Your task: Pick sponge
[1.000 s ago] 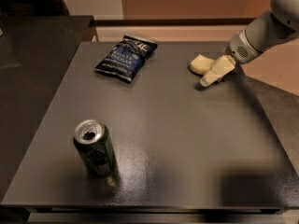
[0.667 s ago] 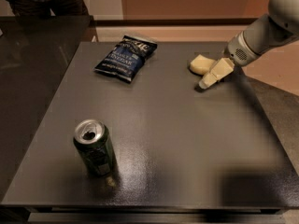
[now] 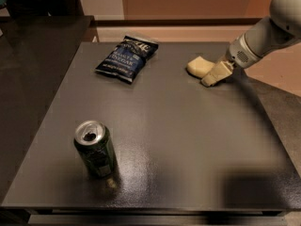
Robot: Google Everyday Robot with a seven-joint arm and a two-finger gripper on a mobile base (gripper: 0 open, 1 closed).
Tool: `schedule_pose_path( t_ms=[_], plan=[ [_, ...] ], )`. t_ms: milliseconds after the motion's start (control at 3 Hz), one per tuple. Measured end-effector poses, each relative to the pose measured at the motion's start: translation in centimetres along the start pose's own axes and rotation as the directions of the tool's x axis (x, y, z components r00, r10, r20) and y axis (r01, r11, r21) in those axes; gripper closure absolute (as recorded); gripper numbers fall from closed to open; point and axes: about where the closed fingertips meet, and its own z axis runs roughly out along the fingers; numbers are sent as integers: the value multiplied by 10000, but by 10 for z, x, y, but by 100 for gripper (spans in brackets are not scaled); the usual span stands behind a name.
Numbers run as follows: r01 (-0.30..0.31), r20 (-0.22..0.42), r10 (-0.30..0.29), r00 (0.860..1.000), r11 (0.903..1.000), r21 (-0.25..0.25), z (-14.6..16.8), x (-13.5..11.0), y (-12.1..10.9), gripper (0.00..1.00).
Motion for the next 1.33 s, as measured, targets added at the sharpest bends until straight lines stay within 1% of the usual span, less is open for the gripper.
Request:
schedule_pose_path(
  t_ms=[333,667,1000,1333],
  plan=[
    [-31,105,31,9999,10000,-3,-2,-2,-2,64],
    [30,306,-31,9995,10000,23,-11,-10,0,88],
    [294,551,-298,9980,9995,89,-31,-26,4,100],
    [846,774,-857,9933,9963,180,-60,-49,13,100]
  ],
)
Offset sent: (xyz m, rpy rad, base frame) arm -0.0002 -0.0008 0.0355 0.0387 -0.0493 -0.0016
